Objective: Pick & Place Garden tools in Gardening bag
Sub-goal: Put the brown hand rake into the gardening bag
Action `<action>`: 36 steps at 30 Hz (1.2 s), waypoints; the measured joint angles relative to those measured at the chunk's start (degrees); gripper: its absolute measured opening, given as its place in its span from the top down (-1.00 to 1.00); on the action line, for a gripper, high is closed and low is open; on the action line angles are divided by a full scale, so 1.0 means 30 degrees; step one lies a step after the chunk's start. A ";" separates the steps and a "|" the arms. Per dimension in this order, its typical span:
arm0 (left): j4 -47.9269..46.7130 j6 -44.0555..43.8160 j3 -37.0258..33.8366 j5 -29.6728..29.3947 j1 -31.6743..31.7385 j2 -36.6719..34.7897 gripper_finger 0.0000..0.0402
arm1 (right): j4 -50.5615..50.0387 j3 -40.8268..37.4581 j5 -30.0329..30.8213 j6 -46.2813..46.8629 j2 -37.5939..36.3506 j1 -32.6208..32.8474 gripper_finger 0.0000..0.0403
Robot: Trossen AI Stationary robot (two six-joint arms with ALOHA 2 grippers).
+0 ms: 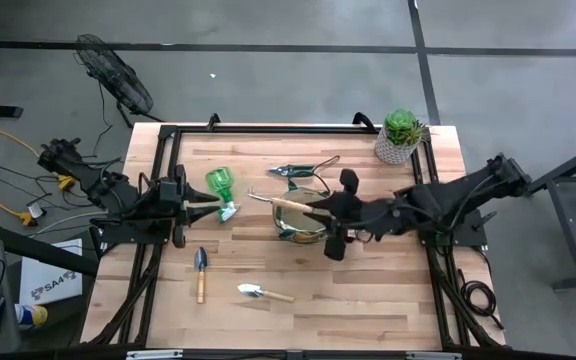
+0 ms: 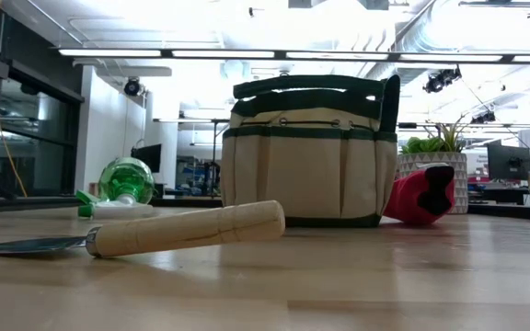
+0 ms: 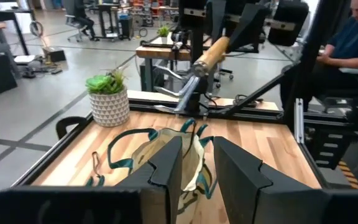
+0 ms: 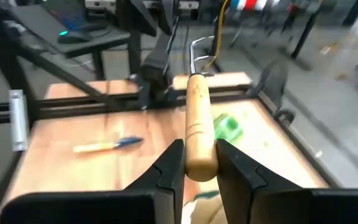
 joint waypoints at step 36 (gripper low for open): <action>-0.3539 -0.4201 0.0000 -0.1326 -0.0181 0.0658 0.55 | -1.1666 0.2580 -1.1383 0.7663 0.3382 -0.0360 0.70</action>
